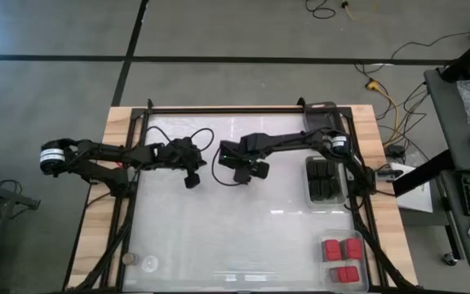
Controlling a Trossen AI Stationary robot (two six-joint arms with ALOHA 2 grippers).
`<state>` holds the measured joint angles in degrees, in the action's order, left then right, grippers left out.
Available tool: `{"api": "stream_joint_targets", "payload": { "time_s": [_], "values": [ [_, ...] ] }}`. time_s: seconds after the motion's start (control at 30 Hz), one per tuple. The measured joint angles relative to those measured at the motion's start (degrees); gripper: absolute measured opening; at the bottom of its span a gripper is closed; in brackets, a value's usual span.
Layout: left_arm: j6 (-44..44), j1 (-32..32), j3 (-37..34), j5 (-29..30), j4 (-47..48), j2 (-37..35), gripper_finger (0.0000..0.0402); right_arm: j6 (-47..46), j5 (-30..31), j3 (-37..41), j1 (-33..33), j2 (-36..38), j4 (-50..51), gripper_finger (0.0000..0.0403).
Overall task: Sort spices by type
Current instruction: Put the brown seasoning bottle into the black bin
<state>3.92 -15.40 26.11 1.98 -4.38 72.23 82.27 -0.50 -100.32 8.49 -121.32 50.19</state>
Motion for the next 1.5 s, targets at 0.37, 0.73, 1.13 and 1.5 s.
{"api": "stream_joint_targets", "payload": {
  "time_s": [0.37, 0.73, 1.13, 1.5],
  "values": [
    [-0.20, 0.09, 0.00, 0.00, -0.11, 0.00, 0.0000, 0.01, -1.08, 0.26, 0.51, -1.26, -0.34, 0.0229],
    [0.57, 0.09, -0.52, 0.09, -0.23, 0.00, 0.0000, -3.65, -1.04, -0.31, 0.13, -0.02, 0.67, 0.0242],
    [0.68, 0.09, -0.52, 0.13, -0.42, 0.00, 0.0000, -4.34, 0.69, -1.59, 0.15, 0.02, 2.29, 0.0224],
    [0.68, 0.09, -0.52, 0.17, -0.42, 0.00, 0.0000, -4.36, 1.32, -1.59, -0.12, 0.13, 3.67, 0.0224]
  ]
}}
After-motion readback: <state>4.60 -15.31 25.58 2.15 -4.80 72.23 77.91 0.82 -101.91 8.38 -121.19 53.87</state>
